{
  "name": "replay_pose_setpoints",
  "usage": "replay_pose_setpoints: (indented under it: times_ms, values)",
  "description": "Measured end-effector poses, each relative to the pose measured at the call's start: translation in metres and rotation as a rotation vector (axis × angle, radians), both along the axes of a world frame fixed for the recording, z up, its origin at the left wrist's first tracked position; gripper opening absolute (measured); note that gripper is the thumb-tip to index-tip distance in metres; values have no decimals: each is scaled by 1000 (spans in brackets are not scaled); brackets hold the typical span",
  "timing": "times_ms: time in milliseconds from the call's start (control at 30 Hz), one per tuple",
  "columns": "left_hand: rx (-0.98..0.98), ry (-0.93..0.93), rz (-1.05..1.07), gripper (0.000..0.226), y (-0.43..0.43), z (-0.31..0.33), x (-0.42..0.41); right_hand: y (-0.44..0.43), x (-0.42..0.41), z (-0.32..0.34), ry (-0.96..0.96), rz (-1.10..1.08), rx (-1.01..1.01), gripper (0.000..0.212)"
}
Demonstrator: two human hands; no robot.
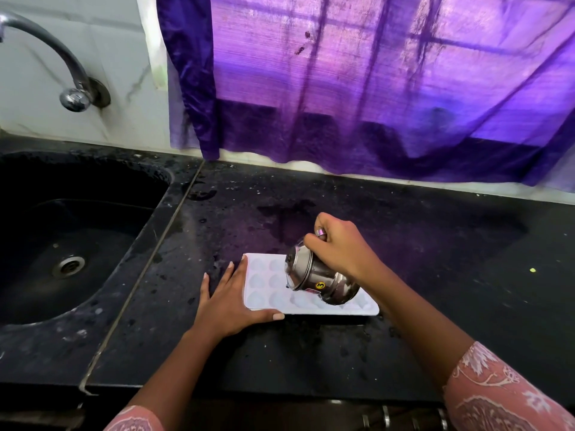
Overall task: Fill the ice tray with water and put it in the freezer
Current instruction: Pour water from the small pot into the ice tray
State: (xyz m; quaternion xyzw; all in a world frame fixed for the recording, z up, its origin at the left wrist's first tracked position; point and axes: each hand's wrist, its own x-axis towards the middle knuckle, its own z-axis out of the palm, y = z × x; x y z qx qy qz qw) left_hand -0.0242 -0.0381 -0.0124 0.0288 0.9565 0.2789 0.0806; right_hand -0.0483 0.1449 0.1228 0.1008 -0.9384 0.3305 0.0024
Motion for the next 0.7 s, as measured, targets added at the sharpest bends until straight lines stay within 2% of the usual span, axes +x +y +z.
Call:
replay_pose_setpoints:
  times_ms: [333,700]
  values:
    - [-1,4,-3,129,0,-2,-1,13,2,-7,17,-22,19,31]
    - [17,13,-8,130,-1,-5,-3,16,2,-8,40,57,132,35]
